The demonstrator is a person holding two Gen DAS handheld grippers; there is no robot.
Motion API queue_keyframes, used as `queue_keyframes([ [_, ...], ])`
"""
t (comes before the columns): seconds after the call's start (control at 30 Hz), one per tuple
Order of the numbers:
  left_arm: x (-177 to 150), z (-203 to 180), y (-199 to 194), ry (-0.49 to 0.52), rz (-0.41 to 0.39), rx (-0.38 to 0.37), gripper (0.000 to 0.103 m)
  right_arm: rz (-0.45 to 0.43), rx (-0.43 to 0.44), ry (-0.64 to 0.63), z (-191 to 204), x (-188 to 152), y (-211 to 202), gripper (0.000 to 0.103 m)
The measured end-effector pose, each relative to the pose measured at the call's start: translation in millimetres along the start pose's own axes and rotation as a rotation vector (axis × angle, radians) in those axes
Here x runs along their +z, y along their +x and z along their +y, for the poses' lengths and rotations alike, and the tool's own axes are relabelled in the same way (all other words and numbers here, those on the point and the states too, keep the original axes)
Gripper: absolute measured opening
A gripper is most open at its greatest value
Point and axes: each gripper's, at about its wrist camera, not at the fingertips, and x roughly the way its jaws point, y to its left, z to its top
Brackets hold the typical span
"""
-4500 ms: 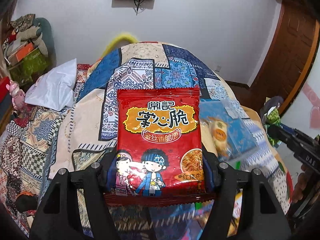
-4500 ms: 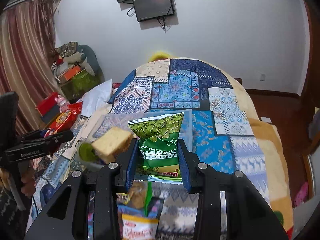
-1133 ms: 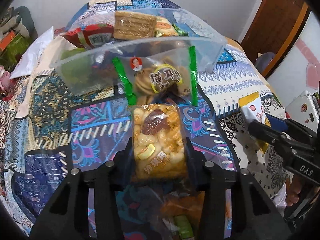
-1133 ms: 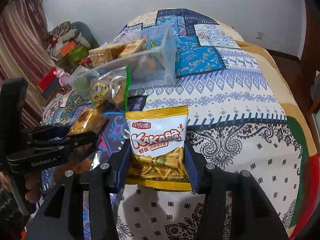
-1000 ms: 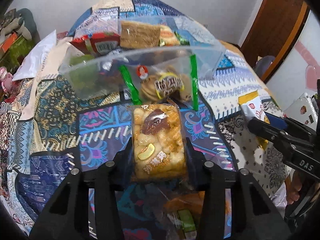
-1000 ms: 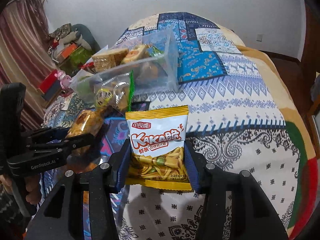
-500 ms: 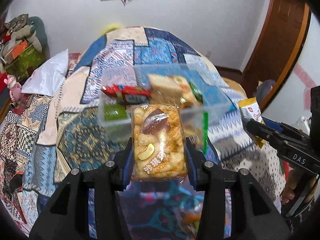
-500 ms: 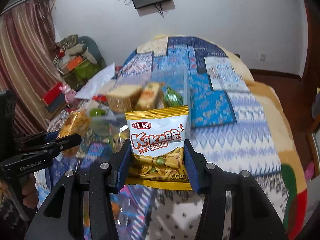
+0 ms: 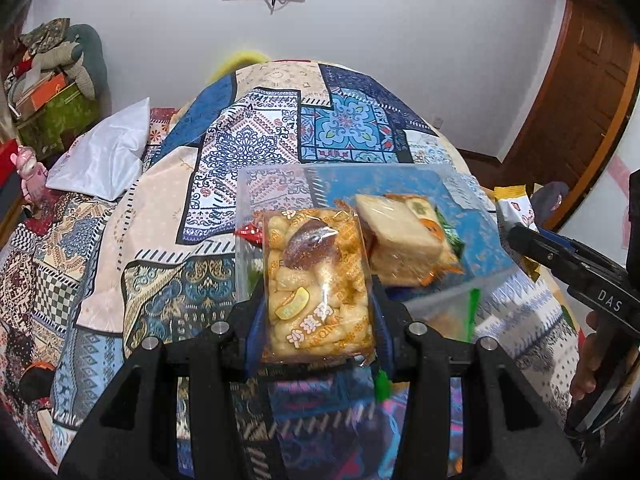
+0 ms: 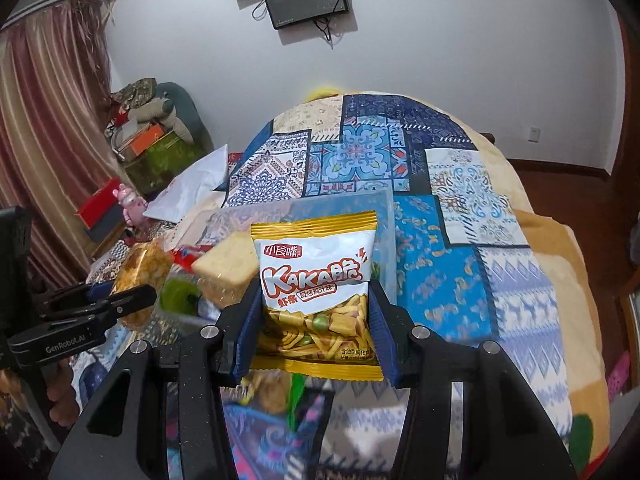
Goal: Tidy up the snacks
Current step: 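Lower the Kakaa bag and cracker pack into the clear box, opening both grippers, then grasp the orange meat-floss bag with the right gripper while the left grasps the green-clipped biscuit bag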
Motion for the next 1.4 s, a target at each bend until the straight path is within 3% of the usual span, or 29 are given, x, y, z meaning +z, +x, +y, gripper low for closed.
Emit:
queue_keyframes([
  [0.37, 14.5, 5.6, 34.0, -0.021, -0.014, 0.016, 0.045, 0.059, -0.008, 0.016, -6.1, 4.4, 44.4, 0.046],
  [0.83, 6.8, -3.9, 42.6, 0.036, 0.051, 0.067, 0.048, 0.102, -0.032, -0.04, -0.7, -3.3, 38.3, 0.052],
  [0.9, 6.2, -6.1, 35.1, 0.04, 0.056, 0.075, 0.053, 0.096, -0.043, -0.044, 0.1, -4.9, 29.4, 0.057],
  [1.1, -1.1, -11.2, -9.9, 0.054, 0.001, 0.08, 0.068, 0.082, -0.029, -0.043, 4.1, -13.2, -5.4, 0.057],
  [1.27, -26.6, -15.4, -44.6, 0.084, -0.001, 0.088, 0.069, 0.096, 0.0, -0.06, 16.9, -40.3, -41.7, 0.057],
  [1.4, -57.2, -17.7, -53.2, 0.088, 0.048, 0.059, 0.071, 0.122, 0.0, -0.089, 26.2, -67.6, -57.9, 0.057],
])
